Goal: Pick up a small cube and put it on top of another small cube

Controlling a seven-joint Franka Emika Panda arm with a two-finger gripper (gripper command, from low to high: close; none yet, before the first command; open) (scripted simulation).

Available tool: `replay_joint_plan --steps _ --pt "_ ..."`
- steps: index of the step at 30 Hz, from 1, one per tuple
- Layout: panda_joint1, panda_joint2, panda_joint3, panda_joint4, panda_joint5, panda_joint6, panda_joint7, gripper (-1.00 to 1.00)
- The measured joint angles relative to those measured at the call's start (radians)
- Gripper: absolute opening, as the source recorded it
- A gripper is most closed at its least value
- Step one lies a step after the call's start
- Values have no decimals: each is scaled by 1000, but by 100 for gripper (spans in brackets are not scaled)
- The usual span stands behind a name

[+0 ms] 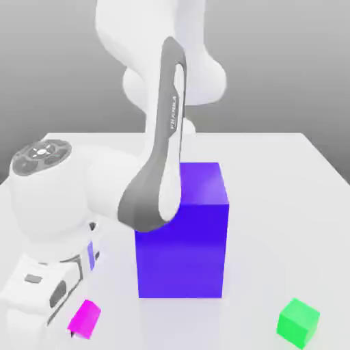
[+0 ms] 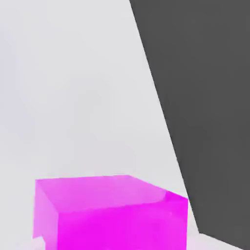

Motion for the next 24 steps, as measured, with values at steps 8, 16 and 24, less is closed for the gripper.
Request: replay_joint_plan --steps 8,16,24 --pt "177 -83 93 -36 -114 -27 23 -100" --pt "335 -157 211 -71 -200 -55 27 -100" --pt "369 -32 270 -73 -193 75 3 100"
